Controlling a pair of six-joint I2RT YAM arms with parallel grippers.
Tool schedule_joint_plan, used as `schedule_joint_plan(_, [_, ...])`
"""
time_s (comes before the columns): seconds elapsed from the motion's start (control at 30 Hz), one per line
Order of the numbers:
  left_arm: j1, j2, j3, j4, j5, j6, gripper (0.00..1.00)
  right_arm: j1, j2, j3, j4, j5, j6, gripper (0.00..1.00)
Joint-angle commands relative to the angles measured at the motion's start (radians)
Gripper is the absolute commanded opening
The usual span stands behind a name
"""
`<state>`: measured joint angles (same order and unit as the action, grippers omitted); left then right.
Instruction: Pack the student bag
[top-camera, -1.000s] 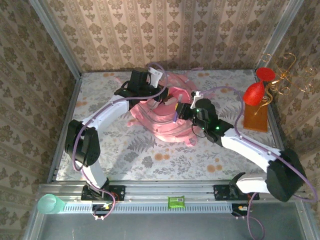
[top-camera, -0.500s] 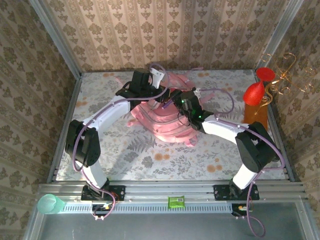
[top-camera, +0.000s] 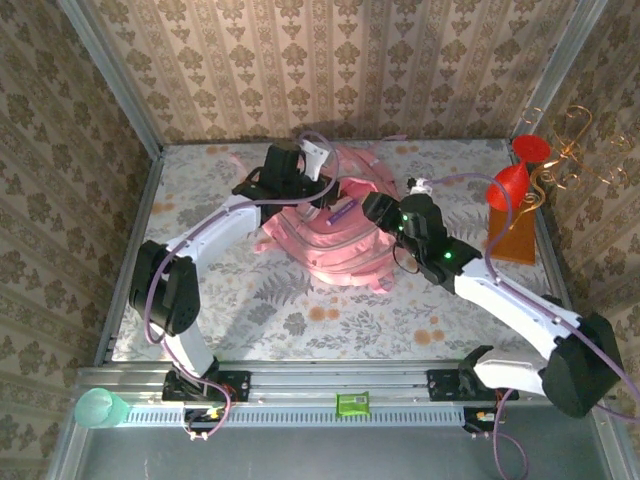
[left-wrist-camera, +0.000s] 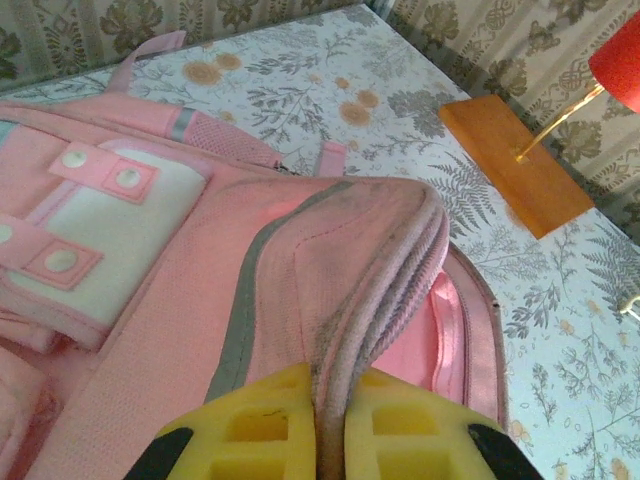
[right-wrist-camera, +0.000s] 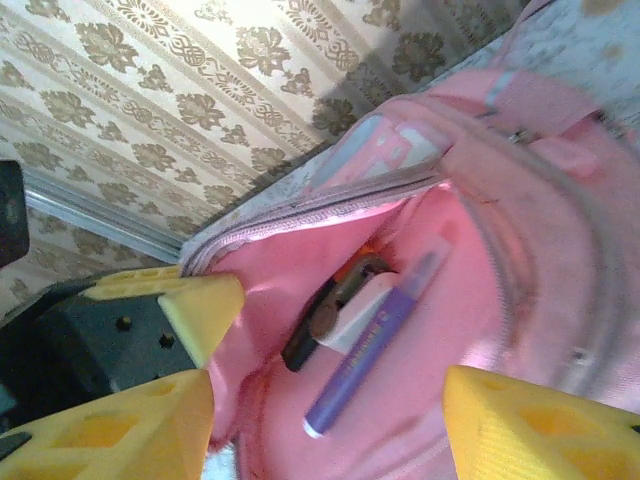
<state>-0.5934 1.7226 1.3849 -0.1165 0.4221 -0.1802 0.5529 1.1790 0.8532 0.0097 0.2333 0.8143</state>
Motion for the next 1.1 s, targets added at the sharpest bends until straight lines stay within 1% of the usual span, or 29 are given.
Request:
schedule_joint_plan(0.0, [-0.023,-0.054,-0.032,0.087,0.012,0.003,0.09,-0.047,0.015,-0.033,-0.109,-0.01,-0.073,0.66])
schedule_joint_plan(0.07, [-0.042,-0.061,-0.065,0.091,0.02,0.016,0.23,-0.08,0.029,-0.042,-0.077,-0.07,-0.056,0.66])
schedule_joint_plan(0.13, [-0.051,-0.085,-0.099,0.099,0.045,0.026,0.41,-0.096,0.039,-0.044,-0.055,-0.091,-0.062,0.66])
schedule_joint_plan(0.2, [-0.049,-0.126,-0.142,0.105,0.065,0.036,0.53,-0.097,0.043,-0.038,-0.059,-0.105,-0.088,0.66])
schedule_joint_plan(0.27, [-0.038,-0.185,-0.201,0.117,0.064,0.046,0.59,-0.095,0.048,-0.036,-0.068,-0.146,-0.102,0.66])
schedule_joint_plan(0.33, [-0.008,-0.256,-0.292,0.166,0.063,0.016,0.64,-0.085,0.057,-0.051,-0.065,-0.183,-0.098,0.65])
schedule_joint_plan(0.37, [0.012,-0.284,-0.336,0.199,0.053,-0.012,0.66,-0.08,0.061,-0.061,-0.063,-0.191,-0.092,0.66])
schedule_joint_plan(0.43, [0.069,-0.327,-0.43,0.251,-0.008,-0.114,0.73,-0.066,0.072,-0.089,-0.042,-0.191,-0.076,0.66])
schedule_joint_plan(0.5, [0.128,-0.32,-0.459,0.242,-0.044,-0.216,0.73,-0.063,0.093,-0.112,-0.008,-0.186,-0.061,0.65])
schedule_joint_plan(0.53, [0.168,-0.298,-0.453,0.229,-0.033,-0.248,0.72,-0.063,0.11,-0.115,0.002,-0.186,-0.058,0.64])
schedule_joint_plan(0.6, [0.195,-0.246,-0.417,0.192,-0.009,-0.283,0.7,-0.062,0.146,-0.107,0.015,-0.187,-0.068,0.61])
schedule_joint_plan(0.67, [0.197,-0.194,-0.372,0.167,0.017,-0.284,0.7,-0.064,0.177,-0.095,0.01,-0.17,-0.084,0.59])
schedule_joint_plan(0.73, [0.197,-0.127,-0.318,0.145,0.041,-0.278,0.68,-0.066,0.199,-0.084,0.002,-0.143,-0.104,0.54])
schedule_joint_plan(0.8, [0.197,-0.072,-0.275,0.127,0.061,-0.27,0.63,-0.076,0.206,-0.076,0.001,-0.128,-0.122,0.49])
schedule_joint_plan(0.87, [0.195,-0.021,-0.234,0.112,0.082,-0.26,0.62,-0.088,0.205,-0.069,-0.001,-0.121,-0.139,0.45])
schedule_joint_plan(0.9, [0.194,0.003,-0.215,0.101,0.085,-0.26,0.61,-0.096,0.231,-0.063,-0.002,-0.12,-0.146,0.44])
schedule_joint_plan(1.07, [0.179,0.072,-0.172,0.054,0.082,-0.224,0.62,-0.134,0.263,-0.031,-0.013,-0.112,-0.187,0.39])
